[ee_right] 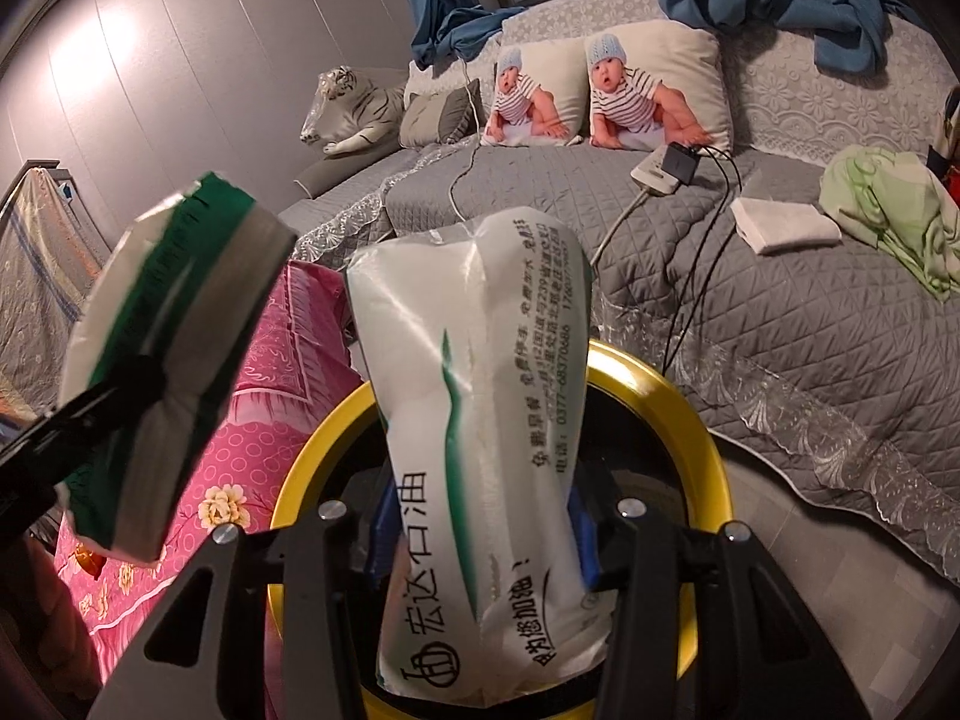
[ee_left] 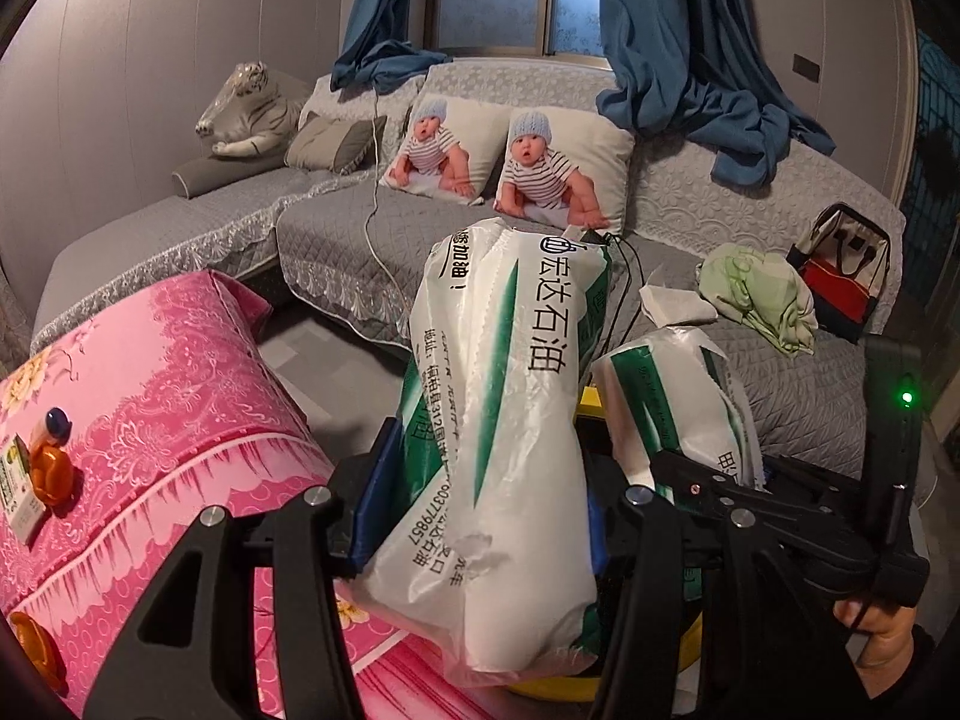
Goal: Collect trash
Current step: 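Carry both tissue packs to the yellow-rimmed bin and open both grippers, then grasp the orange peel on the bed with the left gripper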
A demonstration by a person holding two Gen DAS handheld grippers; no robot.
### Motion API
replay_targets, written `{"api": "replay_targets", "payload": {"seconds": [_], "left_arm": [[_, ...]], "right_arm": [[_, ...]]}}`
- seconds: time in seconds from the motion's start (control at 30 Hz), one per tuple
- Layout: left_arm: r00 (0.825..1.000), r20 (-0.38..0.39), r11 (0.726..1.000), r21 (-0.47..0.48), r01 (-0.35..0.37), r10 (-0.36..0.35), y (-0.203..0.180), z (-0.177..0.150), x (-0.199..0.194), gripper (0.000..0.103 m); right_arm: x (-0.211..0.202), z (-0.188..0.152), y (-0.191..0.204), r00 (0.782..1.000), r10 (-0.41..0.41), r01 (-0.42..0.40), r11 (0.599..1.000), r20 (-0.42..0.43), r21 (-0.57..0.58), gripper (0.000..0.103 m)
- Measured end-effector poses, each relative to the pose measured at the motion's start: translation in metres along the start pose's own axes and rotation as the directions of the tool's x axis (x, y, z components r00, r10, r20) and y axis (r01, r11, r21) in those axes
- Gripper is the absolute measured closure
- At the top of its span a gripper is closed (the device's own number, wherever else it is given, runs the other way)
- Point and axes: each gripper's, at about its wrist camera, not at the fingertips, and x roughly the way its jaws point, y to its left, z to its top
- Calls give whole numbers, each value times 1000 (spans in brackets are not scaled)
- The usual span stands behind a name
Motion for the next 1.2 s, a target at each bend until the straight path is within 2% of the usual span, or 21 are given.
{"api": "replay_targets", "payload": {"seconds": [0.1,0.13,0.2,0.23,0.43,0.53,0.6,0.7,0.8,0.9,0.97,1.07,1.1,1.2], "left_arm": [[1000,-22,998,-58,16,-17,12,-3,7,39],[1000,-23,996,-84,9,-11,18,-4,7,32],[1000,-9,994,-105,-8,7,26,-6,5,23],[1000,-4,993,-114,-21,21,31,-7,3,17],[996,26,984,-162,-75,80,55,-9,-12,9],[992,67,977,-194,-92,106,69,-7,-28,8],[991,95,973,-219,-69,92,80,-6,-39,8],[984,143,964,-258,-69,108,100,-6,-60,8],[966,206,966,-236,-107,158,120,-9,-89,8],[944,249,967,-184,-175,218,138,-17,-118,8],[939,229,963,-146,-227,257,159,-31,-140,8],[955,152,959,-162,-231,256,196,-59,-165,8],[954,132,954,-174,-245,269,206,-67,-170,8],[935,42,914,-227,-336,353,237,-103,-185,8]], "right_arm": [[2,-1,-4,999,-33,33,999,-5,16,44],[2,-1,-7,999,-32,32,999,-9,28,40],[2,0,-11,999,-43,43,998,-10,45,33],[1,1,-12,999,-47,47,998,-2,51,23],[-16,7,-4,997,-44,41,999,67,31,17],[-25,11,4,994,-38,37,999,100,10,14],[-29,14,10,994,-18,18,1000,109,-7,14],[-33,15,25,993,22,-18,999,112,-36,14],[-33,14,48,991,84,-76,994,102,-80,14],[-32,14,77,987,130,-116,983,90,-145,14],[-31,14,97,983,165,-149,972,77,-182,14],[-28,14,124,974,219,-202,952,54,-230,14],[-27,14,133,972,231,-213,946,49,-246,14],[-21,11,155,965,260,-243,931,28,-271,14]]}}
